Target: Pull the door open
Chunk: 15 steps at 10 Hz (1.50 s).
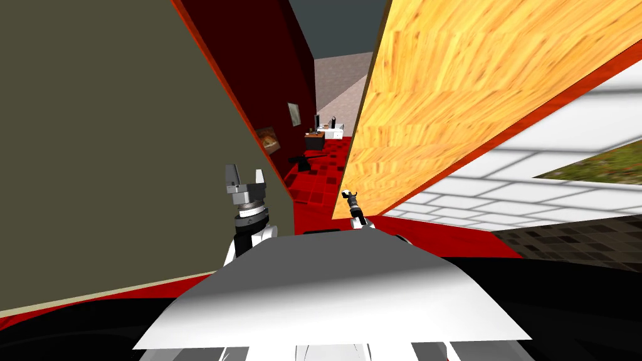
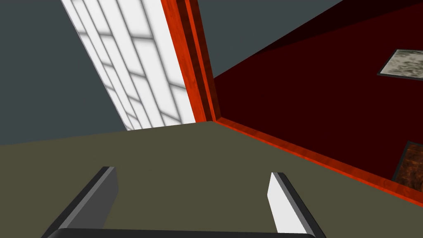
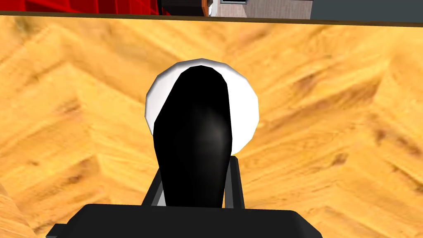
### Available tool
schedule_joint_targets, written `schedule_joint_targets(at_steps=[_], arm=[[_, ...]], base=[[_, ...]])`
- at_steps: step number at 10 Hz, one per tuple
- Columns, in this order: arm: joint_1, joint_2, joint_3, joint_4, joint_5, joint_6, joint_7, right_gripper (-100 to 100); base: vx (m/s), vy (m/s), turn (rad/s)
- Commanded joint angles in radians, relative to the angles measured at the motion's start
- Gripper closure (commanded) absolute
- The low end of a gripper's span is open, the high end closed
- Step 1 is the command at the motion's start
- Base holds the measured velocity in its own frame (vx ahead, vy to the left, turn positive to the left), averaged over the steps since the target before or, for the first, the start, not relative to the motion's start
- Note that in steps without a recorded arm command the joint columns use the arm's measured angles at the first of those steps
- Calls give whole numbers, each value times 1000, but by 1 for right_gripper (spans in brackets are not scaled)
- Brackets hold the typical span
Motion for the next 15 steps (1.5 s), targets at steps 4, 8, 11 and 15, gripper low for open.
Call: schedule_joint_targets(at_steps=[4, 8, 11, 15], arm=[[-1, -15, 27, 16, 22, -1, -51, 100], [27, -57, 40, 34, 24, -38, -103, 100], [49, -93, 49, 47, 24, -70, -143, 100], [82, -147, 62, 65, 24, -119, -204, 100]], base=[[3, -12, 26], [-131, -22, 101], [-95, -19, 133], [-76, -9, 143]])
